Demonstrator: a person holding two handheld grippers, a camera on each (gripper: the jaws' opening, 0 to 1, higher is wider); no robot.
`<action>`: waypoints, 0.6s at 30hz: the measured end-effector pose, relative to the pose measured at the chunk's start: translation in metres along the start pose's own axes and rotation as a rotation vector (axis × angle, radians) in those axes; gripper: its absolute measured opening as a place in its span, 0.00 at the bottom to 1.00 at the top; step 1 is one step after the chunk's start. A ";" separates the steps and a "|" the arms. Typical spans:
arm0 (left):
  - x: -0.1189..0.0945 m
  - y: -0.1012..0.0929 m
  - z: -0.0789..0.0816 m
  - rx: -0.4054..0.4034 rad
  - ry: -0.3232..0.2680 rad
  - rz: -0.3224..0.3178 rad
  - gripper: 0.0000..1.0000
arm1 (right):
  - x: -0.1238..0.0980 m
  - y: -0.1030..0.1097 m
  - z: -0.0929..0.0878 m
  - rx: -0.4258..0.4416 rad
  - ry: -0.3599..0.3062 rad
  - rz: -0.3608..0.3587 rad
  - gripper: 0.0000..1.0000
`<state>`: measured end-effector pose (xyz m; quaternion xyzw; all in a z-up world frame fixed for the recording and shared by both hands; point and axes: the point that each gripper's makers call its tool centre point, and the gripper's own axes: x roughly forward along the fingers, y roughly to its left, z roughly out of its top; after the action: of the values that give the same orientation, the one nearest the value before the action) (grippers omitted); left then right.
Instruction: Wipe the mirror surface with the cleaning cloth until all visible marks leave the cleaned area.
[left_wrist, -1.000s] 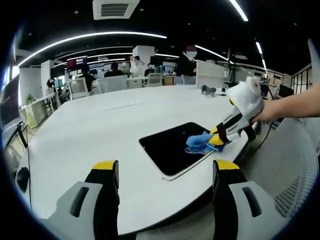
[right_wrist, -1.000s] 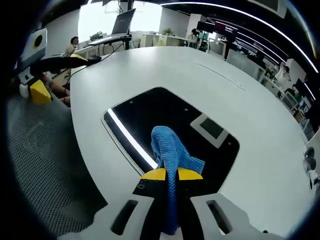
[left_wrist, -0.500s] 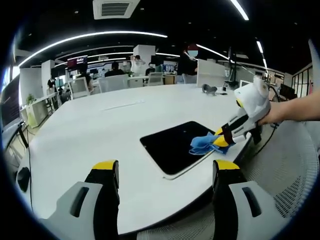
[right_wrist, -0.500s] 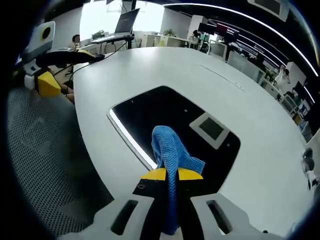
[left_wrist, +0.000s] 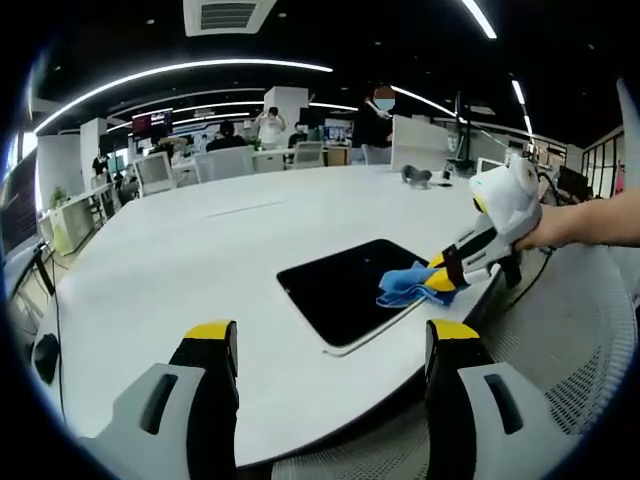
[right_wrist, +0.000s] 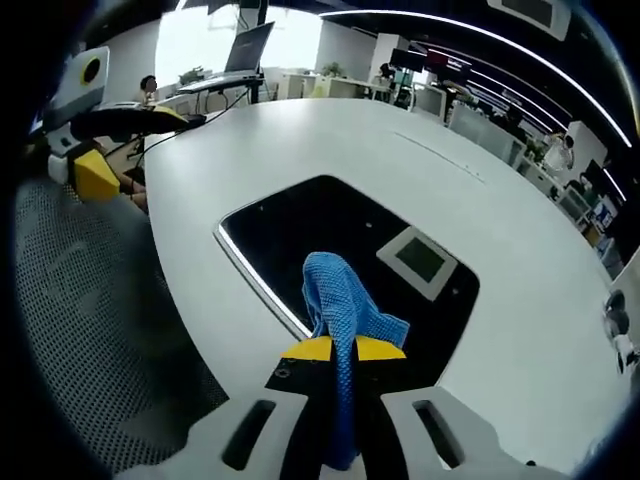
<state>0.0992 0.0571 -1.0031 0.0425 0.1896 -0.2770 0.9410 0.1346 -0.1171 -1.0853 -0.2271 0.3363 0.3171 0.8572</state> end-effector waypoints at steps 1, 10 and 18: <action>0.000 0.000 0.000 0.000 0.001 0.000 0.74 | 0.000 0.000 0.000 0.001 -0.001 0.000 0.00; 0.000 -0.001 0.001 -0.003 -0.010 -0.004 0.74 | 0.000 -0.002 -0.001 0.026 -0.036 0.036 0.00; 0.000 0.000 0.001 -0.007 -0.014 -0.004 0.74 | 0.000 -0.001 -0.001 0.032 -0.034 0.036 0.00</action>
<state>0.0989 0.0567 -1.0021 0.0372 0.1841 -0.2785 0.9419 0.1350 -0.1177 -1.0859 -0.2017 0.3309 0.3309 0.8604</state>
